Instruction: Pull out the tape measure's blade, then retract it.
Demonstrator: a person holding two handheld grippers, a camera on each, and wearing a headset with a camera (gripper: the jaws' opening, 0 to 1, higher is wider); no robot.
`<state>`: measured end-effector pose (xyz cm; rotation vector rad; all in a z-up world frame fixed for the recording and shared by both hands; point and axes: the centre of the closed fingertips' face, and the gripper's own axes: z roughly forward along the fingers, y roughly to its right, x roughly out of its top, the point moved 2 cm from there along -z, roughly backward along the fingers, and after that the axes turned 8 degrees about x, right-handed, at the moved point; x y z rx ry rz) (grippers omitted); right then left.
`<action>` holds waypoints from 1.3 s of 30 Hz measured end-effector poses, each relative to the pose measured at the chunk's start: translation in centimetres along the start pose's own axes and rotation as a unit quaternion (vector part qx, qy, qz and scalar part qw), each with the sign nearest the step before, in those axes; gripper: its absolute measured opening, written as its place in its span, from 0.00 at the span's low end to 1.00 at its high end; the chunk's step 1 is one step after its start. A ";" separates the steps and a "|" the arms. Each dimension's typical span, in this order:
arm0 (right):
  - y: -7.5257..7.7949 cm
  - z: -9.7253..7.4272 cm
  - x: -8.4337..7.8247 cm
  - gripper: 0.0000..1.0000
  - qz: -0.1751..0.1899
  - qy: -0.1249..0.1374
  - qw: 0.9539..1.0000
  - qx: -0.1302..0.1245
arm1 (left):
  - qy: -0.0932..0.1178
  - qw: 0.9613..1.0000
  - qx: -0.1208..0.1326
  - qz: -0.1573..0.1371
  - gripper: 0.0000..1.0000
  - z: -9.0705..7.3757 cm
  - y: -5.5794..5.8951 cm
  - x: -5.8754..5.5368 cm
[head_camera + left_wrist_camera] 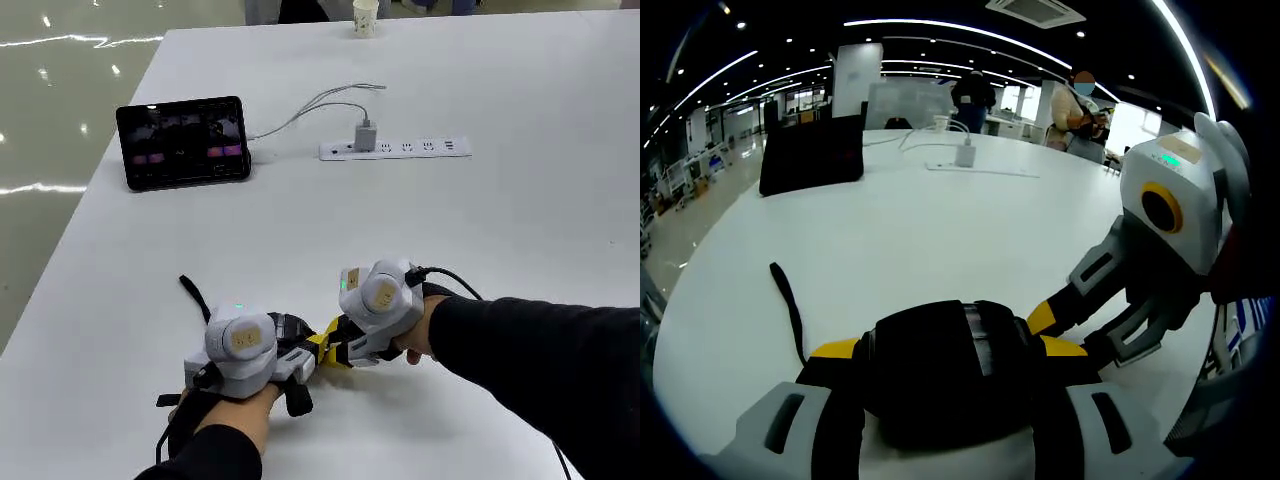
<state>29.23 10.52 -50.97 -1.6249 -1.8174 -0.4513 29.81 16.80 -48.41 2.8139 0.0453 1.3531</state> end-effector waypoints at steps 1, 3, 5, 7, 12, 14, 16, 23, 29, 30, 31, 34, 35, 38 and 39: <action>0.0 0.0 0.0 0.12 0.001 0.001 1.000 0.000 | 0.000 1.000 0.000 0.001 0.63 0.0 0.0 0.0; 0.1 0.0 0.0 0.12 0.002 0.001 1.000 0.000 | 0.001 1.000 0.000 0.000 0.63 0.0 0.0 0.0; 0.1 0.0 0.0 0.12 0.002 0.002 1.000 0.000 | 0.000 1.000 0.001 0.000 0.63 0.0 0.0 0.0; 0.0 0.0 0.0 0.12 0.004 0.003 1.000 -0.001 | 0.000 1.000 0.001 0.000 0.63 0.0 0.1 0.0; 0.0 0.0 0.0 0.12 0.007 0.007 1.000 -0.004 | 0.001 1.000 0.001 0.000 0.63 0.0 0.1 0.0; 0.0 0.0 0.0 0.12 0.005 0.005 1.000 -0.006 | 0.001 1.000 0.000 -0.004 0.64 0.0 0.1 0.0; -0.2 0.1 0.1 0.12 -0.002 0.000 1.000 -0.017 | 0.003 1.000 0.000 -0.005 0.65 0.0 0.1 0.1; 0.0 -0.1 0.0 0.12 0.027 0.004 0.999 -0.040 | 0.002 1.000 -0.010 0.009 0.65 0.0 0.1 0.0; -0.3 -1.0 -0.3 0.14 0.042 0.013 0.998 -0.055 | -0.004 0.999 -0.026 0.036 0.66 0.0 0.3 -0.4; -0.4 -1.2 -0.3 0.15 0.044 0.016 0.997 -0.056 | -0.004 0.999 -0.028 0.045 0.70 0.0 0.3 -0.5; -0.6 -1.5 -0.4 0.15 0.049 0.020 0.997 -0.056 | -0.004 0.998 -0.037 0.044 0.75 -0.1 0.5 -0.6; -1.1 -2.1 -1.0 0.19 0.057 0.027 0.996 -0.056 | -0.018 0.998 -0.051 0.035 0.84 -0.2 0.3 -1.0; -1.3 -2.4 -1.1 0.19 0.057 0.028 0.996 -0.057 | -0.021 0.998 -0.060 0.028 0.88 -0.3 0.3 -1.1; -1.4 -3.3 -1.8 0.20 0.069 0.035 0.995 -0.065 | -0.007 0.997 -0.068 0.045 0.97 -0.7 0.1 -0.8; -1.5 -3.6 -2.0 0.20 0.071 0.038 0.994 -0.068 | -0.003 0.996 -0.076 0.045 0.99 -0.8 0.2 -0.6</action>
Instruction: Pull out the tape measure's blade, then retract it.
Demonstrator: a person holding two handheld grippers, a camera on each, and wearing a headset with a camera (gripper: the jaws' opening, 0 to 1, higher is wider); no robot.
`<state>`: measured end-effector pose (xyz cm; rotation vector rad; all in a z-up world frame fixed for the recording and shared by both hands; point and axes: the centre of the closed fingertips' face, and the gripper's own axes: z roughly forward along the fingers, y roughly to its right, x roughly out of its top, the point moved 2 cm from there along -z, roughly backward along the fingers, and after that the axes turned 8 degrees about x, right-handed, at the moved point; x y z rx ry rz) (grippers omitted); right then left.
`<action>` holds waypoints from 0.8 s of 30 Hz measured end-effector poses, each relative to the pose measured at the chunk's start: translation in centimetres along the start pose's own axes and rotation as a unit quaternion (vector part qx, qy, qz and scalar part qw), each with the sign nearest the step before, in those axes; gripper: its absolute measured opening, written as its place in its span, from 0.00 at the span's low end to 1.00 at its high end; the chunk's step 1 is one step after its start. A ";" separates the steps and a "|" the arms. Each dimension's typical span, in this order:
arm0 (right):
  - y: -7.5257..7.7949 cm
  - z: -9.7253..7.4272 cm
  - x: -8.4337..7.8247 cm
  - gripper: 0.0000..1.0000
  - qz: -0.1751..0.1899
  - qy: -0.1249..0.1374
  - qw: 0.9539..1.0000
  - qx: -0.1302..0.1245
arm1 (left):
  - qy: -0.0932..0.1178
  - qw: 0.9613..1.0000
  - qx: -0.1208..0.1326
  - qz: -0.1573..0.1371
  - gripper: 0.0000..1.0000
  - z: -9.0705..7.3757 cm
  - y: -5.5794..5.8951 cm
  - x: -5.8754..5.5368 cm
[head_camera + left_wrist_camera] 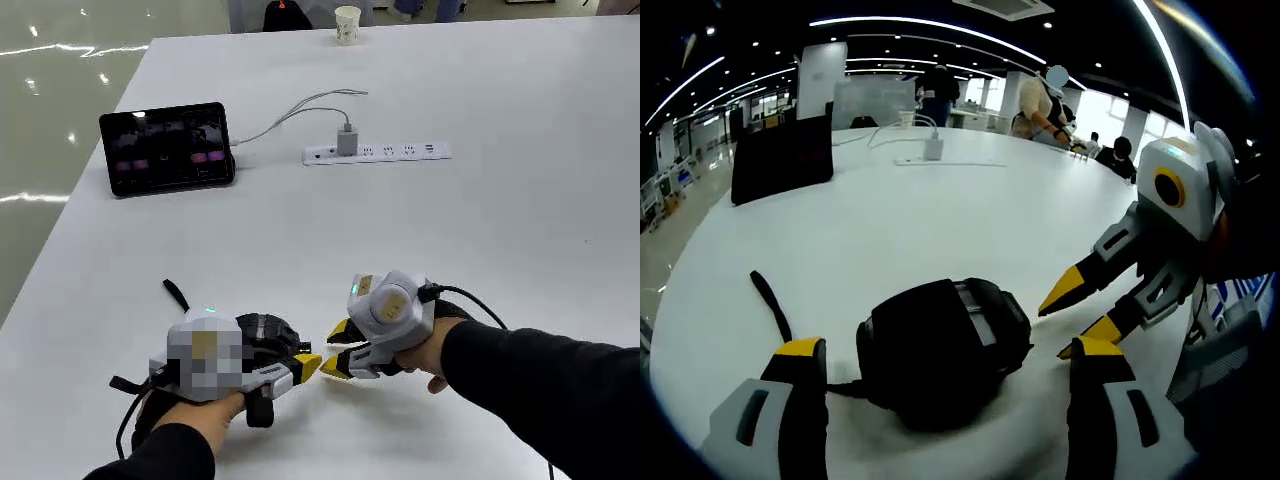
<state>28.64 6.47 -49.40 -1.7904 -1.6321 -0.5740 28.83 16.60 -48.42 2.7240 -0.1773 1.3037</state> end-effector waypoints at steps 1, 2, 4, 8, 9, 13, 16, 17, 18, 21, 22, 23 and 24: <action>0.0 -0.3 -0.1 0.21 0.003 0.004 1.000 -0.002 | 0.000 1.000 -0.011 -0.001 0.98 -0.2 0.2 0.0; 0.0 -0.8 -0.4 0.21 0.010 0.006 1.000 -0.007 | -0.009 0.999 -0.027 0.016 0.98 -0.2 0.4 -0.3; 0.2 -1.5 -0.9 0.26 0.019 0.007 1.000 -0.022 | -0.013 0.998 -0.050 0.045 0.99 -0.5 0.7 -0.6; -0.1 -3.2 -1.6 0.33 0.037 0.020 0.999 -0.030 | -0.027 0.995 -0.088 0.041 0.99 -1.4 0.8 -0.9; -0.2 -3.7 -1.9 0.34 0.038 0.022 0.998 -0.034 | -0.023 0.994 -0.103 0.029 0.99 -1.7 0.8 -0.7; -0.5 -5.4 -2.9 0.37 0.048 0.027 0.998 -0.045 | -0.032 0.992 -0.119 0.025 0.99 -2.4 -0.3 -1.0; -0.6 -6.5 -3.8 0.40 0.058 0.025 0.997 -0.054 | -0.032 0.992 -0.118 0.029 0.99 -3.0 -1.4 -1.1; -0.8 -6.9 -4.1 0.41 0.065 0.025 0.996 -0.054 | -0.032 0.992 -0.116 0.027 0.99 -3.2 -1.7 -1.1; -1.0 -7.4 -4.4 0.43 0.071 0.028 0.996 -0.053 | -0.036 0.993 -0.112 0.024 0.99 -3.5 -2.4 -1.2; -1.4 -9.1 -5.2 0.48 0.071 0.032 0.995 -0.059 | -0.036 0.993 -0.113 0.017 0.99 -4.4 -3.5 -1.2; -1.5 -9.7 -5.5 0.48 0.075 0.034 0.995 -0.061 | -0.038 0.993 -0.112 0.017 0.99 -4.9 -3.9 -1.3; -1.5 -10.1 -5.8 0.49 0.078 0.036 0.994 -0.063 | -0.039 0.993 -0.110 0.022 0.99 -5.2 -4.1 -1.3; -1.5 -10.8 -6.2 0.50 0.082 0.037 0.994 -0.069 | -0.041 0.992 -0.111 0.032 0.99 -5.7 -4.4 -1.5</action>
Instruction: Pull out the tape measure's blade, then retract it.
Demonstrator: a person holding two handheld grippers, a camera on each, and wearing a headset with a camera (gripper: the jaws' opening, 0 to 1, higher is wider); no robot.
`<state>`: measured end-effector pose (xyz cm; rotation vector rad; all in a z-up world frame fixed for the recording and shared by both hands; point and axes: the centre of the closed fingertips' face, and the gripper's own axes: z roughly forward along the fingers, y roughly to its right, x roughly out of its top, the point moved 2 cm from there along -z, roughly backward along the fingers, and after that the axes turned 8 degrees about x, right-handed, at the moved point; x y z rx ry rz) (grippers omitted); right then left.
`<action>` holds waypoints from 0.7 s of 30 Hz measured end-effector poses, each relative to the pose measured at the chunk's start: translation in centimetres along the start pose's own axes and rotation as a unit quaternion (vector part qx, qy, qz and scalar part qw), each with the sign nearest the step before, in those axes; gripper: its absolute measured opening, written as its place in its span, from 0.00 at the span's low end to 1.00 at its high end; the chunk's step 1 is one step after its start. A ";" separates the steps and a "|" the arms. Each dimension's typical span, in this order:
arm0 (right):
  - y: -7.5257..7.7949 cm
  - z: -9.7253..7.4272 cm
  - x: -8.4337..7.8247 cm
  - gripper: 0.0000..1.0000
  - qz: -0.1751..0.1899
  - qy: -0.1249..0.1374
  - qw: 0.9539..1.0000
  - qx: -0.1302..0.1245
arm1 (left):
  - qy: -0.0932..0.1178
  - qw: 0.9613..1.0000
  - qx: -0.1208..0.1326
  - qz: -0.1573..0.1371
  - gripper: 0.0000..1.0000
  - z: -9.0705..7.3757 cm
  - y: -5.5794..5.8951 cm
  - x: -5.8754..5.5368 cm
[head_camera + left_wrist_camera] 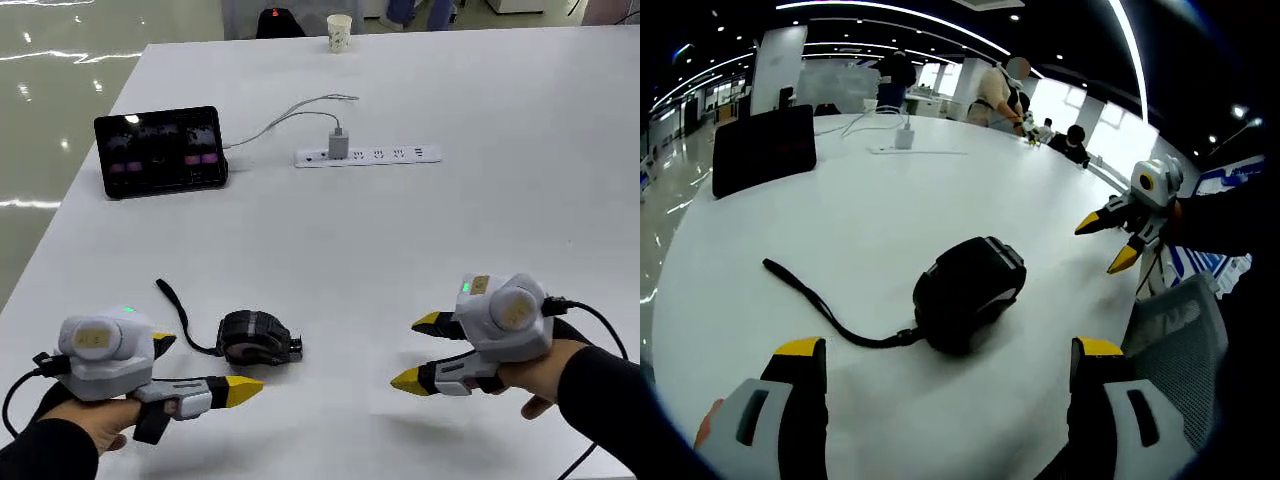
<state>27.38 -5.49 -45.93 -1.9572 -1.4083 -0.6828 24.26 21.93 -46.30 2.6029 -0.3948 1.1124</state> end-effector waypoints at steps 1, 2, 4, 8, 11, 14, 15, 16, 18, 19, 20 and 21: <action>0.1 -0.4 -0.3 0.51 0.002 0.000 1.000 -0.004 | -0.002 1.000 -0.003 0.005 0.99 -0.3 -0.1 -0.1; 0.2 -0.8 -0.6 0.52 0.005 0.000 1.000 -0.007 | -0.004 1.000 -0.003 0.006 0.99 -0.6 -0.2 -0.2; 0.5 -1.7 -1.2 0.54 0.011 0.000 1.000 -0.015 | -0.010 1.000 -0.005 0.016 0.99 -1.3 -0.5 -0.5; 1.2 -3.2 -2.5 0.58 0.014 -0.007 0.999 -0.032 | -0.020 0.999 -0.007 0.036 0.99 -2.6 -1.1 -0.7; 1.4 -4.3 -3.4 0.63 0.019 -0.011 0.999 -0.039 | -0.023 0.999 -0.006 0.047 0.99 -3.3 -1.4 -0.6; 1.6 -5.4 -4.3 0.67 0.033 -0.007 0.999 -0.043 | -0.022 0.999 -0.005 0.050 0.99 -4.0 -1.9 -0.6; 1.6 -5.9 -4.6 0.69 0.037 -0.008 0.998 -0.044 | -0.022 0.999 -0.003 0.050 0.99 -4.2 -2.1 -0.6; 1.4 -6.1 -4.7 0.70 0.039 -0.008 0.998 -0.042 | -0.022 0.999 -0.001 0.049 0.99 -4.4 -2.3 -0.7; 1.1 -6.8 -4.7 0.74 0.041 -0.007 0.998 -0.046 | -0.022 0.999 0.000 0.046 0.99 -4.7 -2.6 -0.8; 1.1 -7.1 -4.8 0.74 0.041 -0.007 0.998 -0.049 | -0.022 0.999 -0.001 0.046 0.99 -4.8 -2.6 -0.8; 1.3 -7.5 -5.1 0.75 0.040 -0.007 0.998 -0.051 | -0.023 0.999 -0.001 0.047 0.99 -5.0 -2.7 -0.9; 1.3 -7.8 -5.2 0.76 0.040 -0.005 0.998 -0.052 | -0.024 0.999 -0.002 0.047 0.99 -5.1 -2.8 -0.9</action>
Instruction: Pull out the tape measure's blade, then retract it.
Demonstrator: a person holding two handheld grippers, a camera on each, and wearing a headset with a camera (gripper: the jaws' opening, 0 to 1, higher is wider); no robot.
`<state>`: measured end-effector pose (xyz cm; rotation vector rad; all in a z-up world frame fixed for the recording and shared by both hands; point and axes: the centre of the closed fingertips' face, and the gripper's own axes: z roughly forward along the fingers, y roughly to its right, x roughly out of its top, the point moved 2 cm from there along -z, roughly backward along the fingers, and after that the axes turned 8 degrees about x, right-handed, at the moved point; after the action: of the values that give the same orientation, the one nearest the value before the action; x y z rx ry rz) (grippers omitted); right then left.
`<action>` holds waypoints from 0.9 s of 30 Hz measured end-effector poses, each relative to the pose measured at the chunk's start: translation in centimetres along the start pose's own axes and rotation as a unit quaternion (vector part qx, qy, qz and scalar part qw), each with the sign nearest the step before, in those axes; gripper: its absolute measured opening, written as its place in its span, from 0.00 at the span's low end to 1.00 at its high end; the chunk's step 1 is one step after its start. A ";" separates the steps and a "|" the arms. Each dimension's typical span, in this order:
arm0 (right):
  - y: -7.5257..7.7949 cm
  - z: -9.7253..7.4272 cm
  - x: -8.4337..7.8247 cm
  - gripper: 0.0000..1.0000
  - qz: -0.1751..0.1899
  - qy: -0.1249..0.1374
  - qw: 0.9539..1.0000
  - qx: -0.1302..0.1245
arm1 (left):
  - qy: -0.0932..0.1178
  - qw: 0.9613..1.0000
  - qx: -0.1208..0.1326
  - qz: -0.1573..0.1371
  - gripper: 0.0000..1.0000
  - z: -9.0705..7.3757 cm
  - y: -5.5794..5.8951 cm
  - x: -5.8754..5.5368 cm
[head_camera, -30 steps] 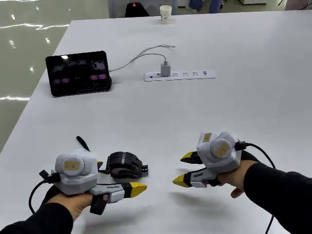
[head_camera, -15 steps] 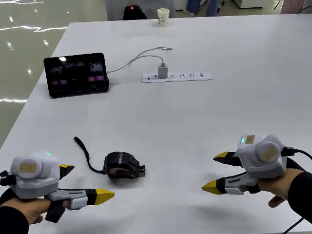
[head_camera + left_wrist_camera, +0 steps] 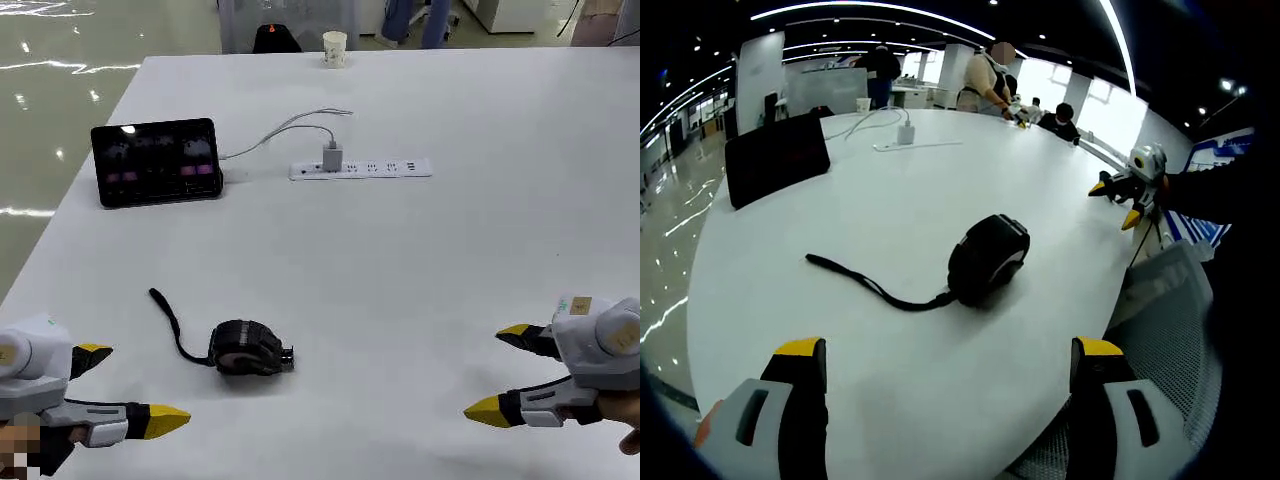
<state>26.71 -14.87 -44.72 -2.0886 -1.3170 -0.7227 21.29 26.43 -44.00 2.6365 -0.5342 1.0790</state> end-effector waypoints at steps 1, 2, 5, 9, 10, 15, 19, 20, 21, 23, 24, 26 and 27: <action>0.1 -0.3 -0.1 0.77 0.000 0.001 1.000 -0.002 | 0.000 1.000 -0.001 0.000 0.99 -0.1 -0.1 0.0; 0.1 -0.5 -0.2 0.78 0.000 0.002 1.000 -0.003 | 0.001 1.000 -0.002 -0.001 0.99 -0.2 -0.1 0.0; 0.3 -1.4 -1.1 0.84 -0.002 -0.001 1.000 -0.012 | 0.002 1.000 -0.004 0.000 0.99 -0.6 -0.2 0.1; 0.5 -2.8 -1.8 0.92 0.012 0.013 0.999 -0.029 | 0.003 1.000 -0.004 0.000 0.99 -1.0 -0.2 0.1; 0.5 -3.1 -2.0 0.93 0.016 0.015 0.999 -0.031 | 0.002 1.000 -0.006 -0.001 0.99 -1.0 -0.2 0.1; 0.6 -4.2 -2.8 0.99 0.023 0.017 0.999 -0.037 | -0.004 1.000 -0.009 0.002 0.99 -1.1 -0.2 -0.3; 0.5 -4.6 -2.9 0.99 0.021 0.016 0.999 -0.038 | -0.005 1.000 -0.011 0.001 0.99 -1.2 -0.3 -0.3; 0.5 -4.7 -2.9 0.99 0.022 0.017 0.999 -0.038 | -0.004 1.000 -0.011 0.002 0.99 -1.2 -0.3 -0.2; 0.5 -4.7 -2.8 0.99 0.021 0.017 0.999 -0.039 | -0.004 1.000 -0.011 0.001 0.99 -1.2 -0.4 -0.2; 0.4 -4.7 -2.7 0.99 0.020 0.019 0.999 -0.038 | -0.001 1.000 -0.005 0.003 0.99 -1.3 -0.7 -0.1; 0.3 -4.8 -2.6 0.99 0.020 0.019 0.999 -0.038 | -0.001 1.000 -0.007 0.002 0.99 -1.3 -0.7 0.0; 0.3 -4.7 -2.5 0.99 0.019 0.020 0.999 -0.038 | 0.000 1.000 -0.006 0.002 0.99 -1.4 -0.8 0.0; 0.4 -4.7 -2.5 0.99 0.019 0.021 0.999 -0.038 | -0.001 1.000 -0.005 0.003 0.99 -1.4 -0.9 0.0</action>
<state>25.44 -19.82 -43.23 -2.1399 -1.2406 -0.8067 20.75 27.71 -43.10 2.6302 -0.5479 1.0728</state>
